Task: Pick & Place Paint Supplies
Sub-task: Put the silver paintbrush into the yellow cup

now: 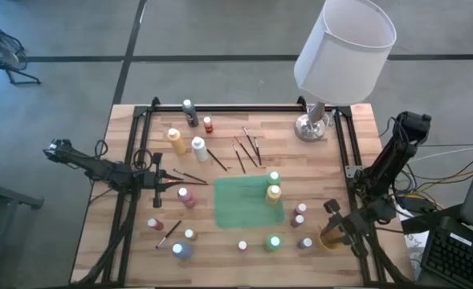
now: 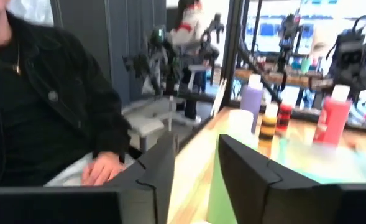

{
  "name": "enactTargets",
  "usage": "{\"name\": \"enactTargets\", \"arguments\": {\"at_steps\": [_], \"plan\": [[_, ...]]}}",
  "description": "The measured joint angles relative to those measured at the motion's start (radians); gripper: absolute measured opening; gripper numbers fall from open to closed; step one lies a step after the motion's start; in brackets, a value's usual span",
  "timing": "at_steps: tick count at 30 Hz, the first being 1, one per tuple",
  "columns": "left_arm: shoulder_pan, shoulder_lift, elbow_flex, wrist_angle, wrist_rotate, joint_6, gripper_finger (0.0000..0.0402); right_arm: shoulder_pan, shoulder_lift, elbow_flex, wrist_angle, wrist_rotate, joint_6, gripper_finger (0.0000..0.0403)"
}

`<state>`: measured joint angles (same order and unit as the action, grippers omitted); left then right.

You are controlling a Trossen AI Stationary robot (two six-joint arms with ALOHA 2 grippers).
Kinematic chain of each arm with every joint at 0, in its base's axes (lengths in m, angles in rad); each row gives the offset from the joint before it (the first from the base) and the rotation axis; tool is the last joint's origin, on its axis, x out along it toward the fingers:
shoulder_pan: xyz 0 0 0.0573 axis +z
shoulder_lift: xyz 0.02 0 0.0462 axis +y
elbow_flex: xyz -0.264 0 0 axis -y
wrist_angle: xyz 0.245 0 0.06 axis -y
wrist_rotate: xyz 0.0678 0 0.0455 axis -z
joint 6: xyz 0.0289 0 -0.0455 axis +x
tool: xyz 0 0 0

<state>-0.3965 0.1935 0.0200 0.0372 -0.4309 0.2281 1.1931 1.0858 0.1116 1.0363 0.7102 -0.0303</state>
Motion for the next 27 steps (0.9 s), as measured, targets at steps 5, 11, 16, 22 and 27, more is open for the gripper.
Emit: {"name": "enactTargets", "arguments": {"at_steps": [5, 11, 16, 22, 27], "plan": [[0.0, 0.0, 0.0, 0.0, 0.0, 0.0, 0.003, 0.0, -0.089, 0.022, 0.013, 0.043, -0.022, 0.0159], [0.0, 0.0, 0.0, 0.0, 0.0, 0.0, 0.003, 0.0, -0.212, 0.052, -0.114, 0.152, -0.076, 0.0192], [0.0, 0.0, 0.0, 0.0, 0.0, 0.0, 0.003, 0.0, -0.303, 0.092, -0.218, 0.37, -0.142, 0.0207], [0.0, 0.0, 0.0, 0.0, 0.0, 0.0, 0.003, -0.003, -0.36, 0.116, -0.219, 0.611, -0.301, 0.0214], [0.0, 0.0, 0.0, 0.0, 0.0, 0.0, 0.003, -0.044, -0.381, 0.141, -0.217, 0.692, -0.34, 0.021]]}}
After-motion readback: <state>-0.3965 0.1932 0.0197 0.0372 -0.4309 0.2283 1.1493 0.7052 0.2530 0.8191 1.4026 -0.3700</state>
